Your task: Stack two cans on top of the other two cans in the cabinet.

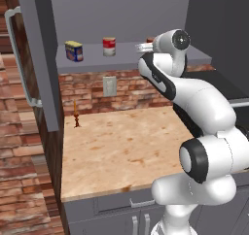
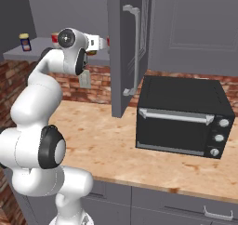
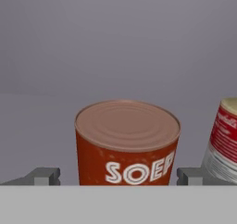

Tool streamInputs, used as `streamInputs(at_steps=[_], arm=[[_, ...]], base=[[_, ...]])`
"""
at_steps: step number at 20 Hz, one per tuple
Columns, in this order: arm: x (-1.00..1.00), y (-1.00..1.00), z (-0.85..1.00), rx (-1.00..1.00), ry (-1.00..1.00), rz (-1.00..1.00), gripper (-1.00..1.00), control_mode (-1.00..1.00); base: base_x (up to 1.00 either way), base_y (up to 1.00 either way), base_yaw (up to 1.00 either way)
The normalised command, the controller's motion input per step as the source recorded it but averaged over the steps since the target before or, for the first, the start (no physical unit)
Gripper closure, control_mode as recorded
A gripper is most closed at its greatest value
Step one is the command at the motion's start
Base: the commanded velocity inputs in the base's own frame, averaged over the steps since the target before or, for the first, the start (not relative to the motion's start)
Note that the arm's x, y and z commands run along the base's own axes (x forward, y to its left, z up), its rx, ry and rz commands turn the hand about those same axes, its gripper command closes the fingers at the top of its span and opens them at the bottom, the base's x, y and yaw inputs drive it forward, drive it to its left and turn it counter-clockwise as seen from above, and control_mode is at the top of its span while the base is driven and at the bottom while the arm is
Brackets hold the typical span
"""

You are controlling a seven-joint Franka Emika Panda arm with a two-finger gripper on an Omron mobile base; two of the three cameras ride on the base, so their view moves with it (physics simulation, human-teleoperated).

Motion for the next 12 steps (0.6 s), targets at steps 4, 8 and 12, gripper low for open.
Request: streamInputs(at_steps=[4,8,12], arm=[[0.00,0.00,0.00,0.00,0.00,0.00,1.00,-1.00],[0.00,0.00,0.00,0.00,0.00,0.00,1.00,-1.00],[0.00,0.00,0.00,0.00,0.00,0.00,1.00,-1.00]], base=[[0.00,0.00,0.00],[0.00,0.00,0.00],[0.00,0.00,0.00]])
